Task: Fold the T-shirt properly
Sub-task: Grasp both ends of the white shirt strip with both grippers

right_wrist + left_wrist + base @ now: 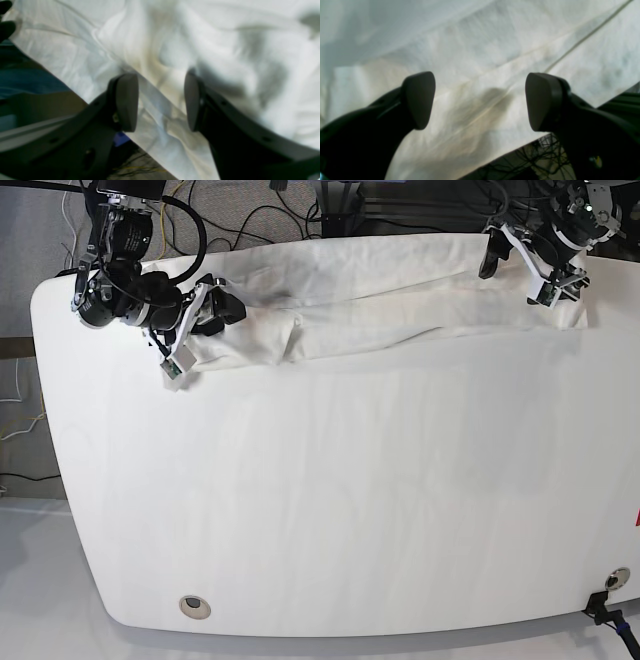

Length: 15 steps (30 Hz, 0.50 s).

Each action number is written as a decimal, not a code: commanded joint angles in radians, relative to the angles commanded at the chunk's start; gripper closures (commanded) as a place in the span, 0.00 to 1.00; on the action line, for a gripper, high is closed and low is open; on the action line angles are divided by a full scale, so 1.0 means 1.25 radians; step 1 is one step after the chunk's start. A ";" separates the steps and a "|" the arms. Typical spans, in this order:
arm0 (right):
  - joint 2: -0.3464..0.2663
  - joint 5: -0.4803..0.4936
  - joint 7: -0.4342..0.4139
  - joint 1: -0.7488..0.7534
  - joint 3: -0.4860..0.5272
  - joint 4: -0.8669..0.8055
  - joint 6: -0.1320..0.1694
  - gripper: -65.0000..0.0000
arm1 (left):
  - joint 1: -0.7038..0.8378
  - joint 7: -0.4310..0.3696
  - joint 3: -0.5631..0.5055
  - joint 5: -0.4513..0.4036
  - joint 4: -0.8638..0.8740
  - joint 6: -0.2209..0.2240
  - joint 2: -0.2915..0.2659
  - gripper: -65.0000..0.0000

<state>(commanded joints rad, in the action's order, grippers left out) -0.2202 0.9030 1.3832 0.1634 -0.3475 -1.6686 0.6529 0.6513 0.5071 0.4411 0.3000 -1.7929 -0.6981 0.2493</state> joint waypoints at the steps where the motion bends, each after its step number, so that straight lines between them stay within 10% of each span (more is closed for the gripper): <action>1: -0.001 0.000 -0.016 -0.001 0.000 0.029 0.000 0.55 | -0.005 0.000 0.000 0.000 0.017 0.000 0.000 0.18; 10: -0.026 0.000 -0.072 -0.021 0.000 0.107 0.000 0.59 | -0.077 0.000 -0.010 -0.001 0.106 0.000 0.000 0.20; 15: -0.041 0.000 -0.091 -0.023 0.000 0.108 -0.001 0.97 | -0.124 0.000 -0.049 -0.055 0.137 0.000 0.002 0.62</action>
<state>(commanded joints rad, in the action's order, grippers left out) -0.2708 0.9030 1.2697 0.1343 -0.3475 -1.5336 0.6513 0.4964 0.5071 0.3798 0.2309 -1.6210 -0.6981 0.2524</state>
